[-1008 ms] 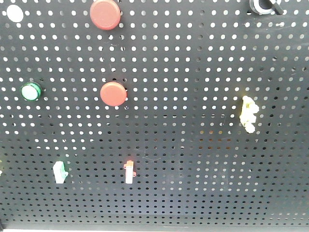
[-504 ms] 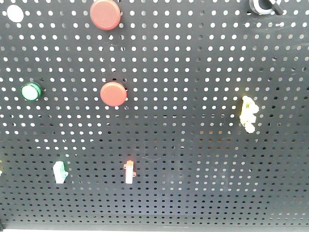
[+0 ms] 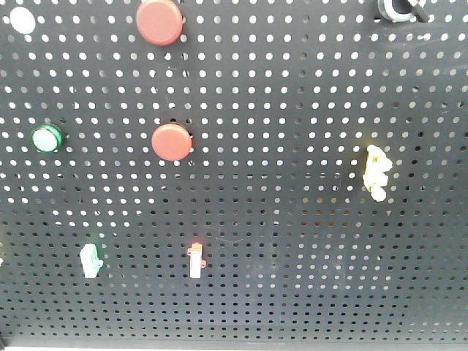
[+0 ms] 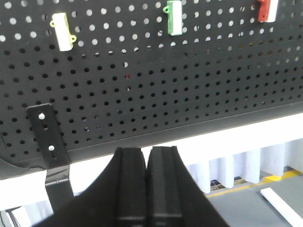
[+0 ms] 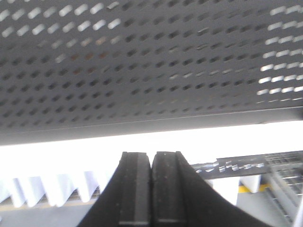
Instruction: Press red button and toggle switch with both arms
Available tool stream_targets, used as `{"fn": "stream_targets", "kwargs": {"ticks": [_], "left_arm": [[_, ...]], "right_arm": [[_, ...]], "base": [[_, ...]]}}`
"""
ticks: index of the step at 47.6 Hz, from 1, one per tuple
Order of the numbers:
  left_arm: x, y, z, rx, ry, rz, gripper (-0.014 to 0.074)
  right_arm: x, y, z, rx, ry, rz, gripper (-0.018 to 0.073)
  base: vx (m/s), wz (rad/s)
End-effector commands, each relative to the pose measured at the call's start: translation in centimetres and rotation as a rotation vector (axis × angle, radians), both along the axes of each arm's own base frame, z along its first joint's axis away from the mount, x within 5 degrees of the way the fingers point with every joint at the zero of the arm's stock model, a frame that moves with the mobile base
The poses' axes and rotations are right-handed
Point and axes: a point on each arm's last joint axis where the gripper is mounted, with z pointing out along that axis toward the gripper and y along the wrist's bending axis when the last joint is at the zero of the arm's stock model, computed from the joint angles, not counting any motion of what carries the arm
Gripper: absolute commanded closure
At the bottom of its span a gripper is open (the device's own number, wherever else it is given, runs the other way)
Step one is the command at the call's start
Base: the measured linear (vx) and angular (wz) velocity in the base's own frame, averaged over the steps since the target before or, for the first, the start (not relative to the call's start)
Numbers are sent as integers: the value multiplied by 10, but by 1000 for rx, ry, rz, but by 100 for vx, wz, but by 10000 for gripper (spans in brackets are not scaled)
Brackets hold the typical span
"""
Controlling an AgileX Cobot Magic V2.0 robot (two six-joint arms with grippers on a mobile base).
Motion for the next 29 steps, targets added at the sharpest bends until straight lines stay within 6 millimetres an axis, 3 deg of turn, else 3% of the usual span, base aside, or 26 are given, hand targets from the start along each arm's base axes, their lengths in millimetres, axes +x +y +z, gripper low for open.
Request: {"fn": "stream_targets", "kwargs": {"ticks": [1, 29], "left_arm": [[0, 1, -3, -25, -61, 8, 594], [0, 1, -3, -25, -61, 8, 594]], "right_arm": [[0, -1, 5, -16, -88, -12, 562], [0, -1, 5, -16, -88, -12, 562]], "base": [[0, 0], [0, 0]]}}
